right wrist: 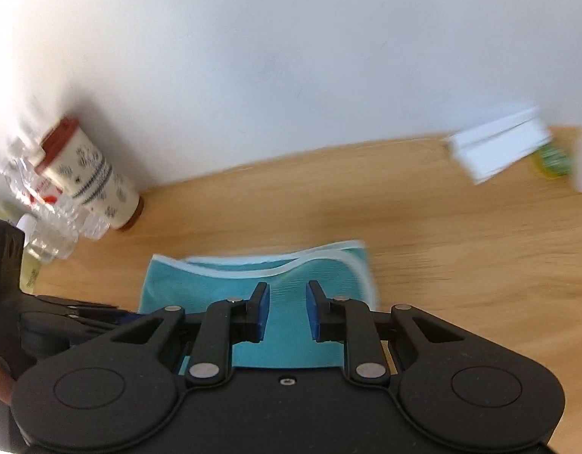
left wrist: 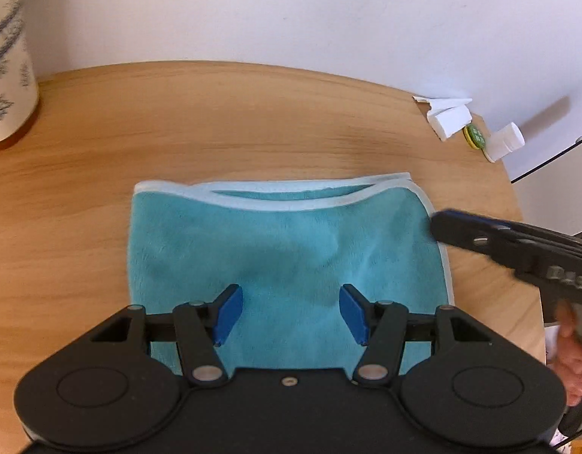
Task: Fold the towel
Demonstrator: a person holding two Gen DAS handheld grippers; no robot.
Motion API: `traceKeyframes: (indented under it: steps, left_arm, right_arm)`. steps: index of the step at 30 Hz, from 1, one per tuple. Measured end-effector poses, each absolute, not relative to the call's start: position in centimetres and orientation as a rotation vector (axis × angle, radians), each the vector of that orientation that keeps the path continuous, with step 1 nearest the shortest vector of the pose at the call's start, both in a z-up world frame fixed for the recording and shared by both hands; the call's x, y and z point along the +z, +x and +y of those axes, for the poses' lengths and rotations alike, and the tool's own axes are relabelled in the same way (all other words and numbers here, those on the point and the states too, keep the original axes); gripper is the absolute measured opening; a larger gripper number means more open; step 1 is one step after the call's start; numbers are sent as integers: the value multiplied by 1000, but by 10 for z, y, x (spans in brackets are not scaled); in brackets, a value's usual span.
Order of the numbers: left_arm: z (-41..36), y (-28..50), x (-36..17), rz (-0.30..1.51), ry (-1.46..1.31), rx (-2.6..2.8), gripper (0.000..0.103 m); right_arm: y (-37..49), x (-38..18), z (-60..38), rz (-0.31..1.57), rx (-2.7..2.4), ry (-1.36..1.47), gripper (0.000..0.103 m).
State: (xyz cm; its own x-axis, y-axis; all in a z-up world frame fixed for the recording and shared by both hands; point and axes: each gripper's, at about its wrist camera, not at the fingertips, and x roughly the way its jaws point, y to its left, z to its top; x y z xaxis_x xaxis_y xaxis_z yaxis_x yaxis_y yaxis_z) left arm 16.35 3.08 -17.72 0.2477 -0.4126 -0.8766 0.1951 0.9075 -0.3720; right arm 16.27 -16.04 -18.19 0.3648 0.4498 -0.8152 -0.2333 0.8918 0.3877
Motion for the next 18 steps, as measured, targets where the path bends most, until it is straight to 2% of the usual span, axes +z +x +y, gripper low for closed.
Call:
traceKeyframes:
  steps: [1, 2, 3, 5, 8, 10, 12, 14, 18]
  left_arm:
    - [30, 167, -178, 1244, -186, -425, 62]
    - [28, 169, -179, 1227, -154, -412, 59]
    - [25, 170, -179, 1207, -112, -396, 58]
    - [24, 171, -179, 1183, -68, -372, 45]
    - [24, 173, -180, 1153, -47, -318, 35]
    - [23, 174, -180, 1158, -50, -305, 36]
    - [23, 175, -177, 1161, -66, -306, 40]
    - [23, 177, -173, 1140, -83, -327, 47]
    - [18, 185, -178, 1142, -62, -346, 48]
  right_arm:
    - [167, -191, -156, 1142, 417, 171, 24]
    - [169, -195, -155, 1148, 390, 134, 18]
    - [169, -195, -155, 1142, 378, 117, 5]
    - [174, -195, -162, 1136, 341, 141, 4]
    - [177, -194, -166, 1123, 303, 99, 0]
    - [176, -192, -164, 1122, 306, 83, 0]
    - [175, -184, -160, 1104, 325, 70, 11]
    - [180, -178, -159, 1093, 384, 132, 11]
    - [188, -188, -148, 1169, 489, 176, 11]
